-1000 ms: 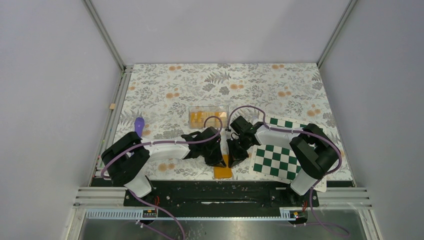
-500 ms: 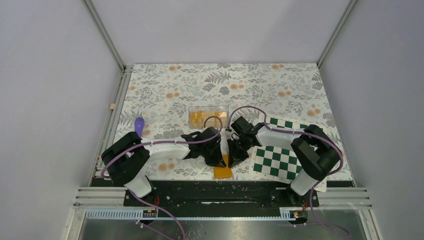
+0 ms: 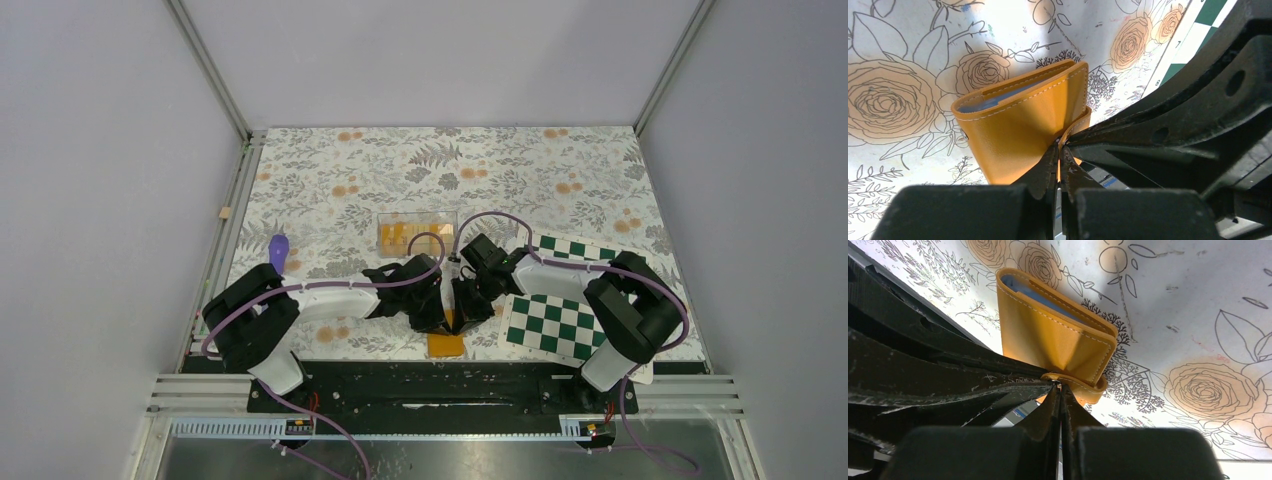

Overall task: Put the credit cards into the card holder
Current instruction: Close the card holder at the center of the board.

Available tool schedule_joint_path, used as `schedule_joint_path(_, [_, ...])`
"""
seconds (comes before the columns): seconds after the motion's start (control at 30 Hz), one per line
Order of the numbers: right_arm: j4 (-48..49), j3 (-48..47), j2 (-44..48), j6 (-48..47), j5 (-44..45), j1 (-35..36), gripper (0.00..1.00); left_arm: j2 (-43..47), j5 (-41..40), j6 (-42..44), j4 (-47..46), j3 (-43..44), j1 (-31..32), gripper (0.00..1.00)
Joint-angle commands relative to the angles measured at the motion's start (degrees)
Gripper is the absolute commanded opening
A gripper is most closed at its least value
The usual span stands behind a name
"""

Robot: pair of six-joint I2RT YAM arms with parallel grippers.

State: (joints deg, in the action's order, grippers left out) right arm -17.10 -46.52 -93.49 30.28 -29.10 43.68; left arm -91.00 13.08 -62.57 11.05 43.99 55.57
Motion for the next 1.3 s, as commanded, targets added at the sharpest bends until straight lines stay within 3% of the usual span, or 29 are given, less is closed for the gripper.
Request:
schedule_joint_path(0.0, [5.9,-0.5,-2.1,0.1,-1.5,1.8,0.0,-4.7,-5.0,1.5,6.4,-2.7,1.4,0.0])
schedule_joint_path(0.1, [4.0,-0.3,-3.5,-0.8,0.8,1.8,0.0,-4.3,-4.1,2.2,6.3,-1.5,1.4,0.03])
schedule_joint_path(0.27, [1.7,-1.3,-5.7,-1.4,2.9,1.9,0.0,-1.2,-4.0,2.7,7.2,0.4,1.5,0.3])
schedule_joint_path(0.4, [0.8,-2.1,-7.1,-1.4,3.7,2.3,0.0,0.4,-4.8,3.3,9.7,2.2,1.6,0.41])
schedule_joint_path(0.77, [0.0,-2.8,-8.4,-1.2,4.3,2.8,0.0,0.9,-8.7,3.4,12.9,2.6,1.6,0.4])
schedule_joint_path(1.03, [-0.5,-3.1,-9.1,-0.8,4.7,3.1,0.0,-2.1,-11.1,3.1,12.4,2.1,1.5,0.16])
schedule_joint_path(1.13, [-0.5,-3.2,-9.2,-0.9,4.7,3.1,0.0,-2.6,-11.3,3.1,11.3,1.8,1.5,0.17])
schedule_joint_path(1.27, [-0.7,-3.3,-9.2,-0.8,4.8,3.1,0.0,-2.8,-9.9,3.1,8.6,0.9,1.0,0.27])
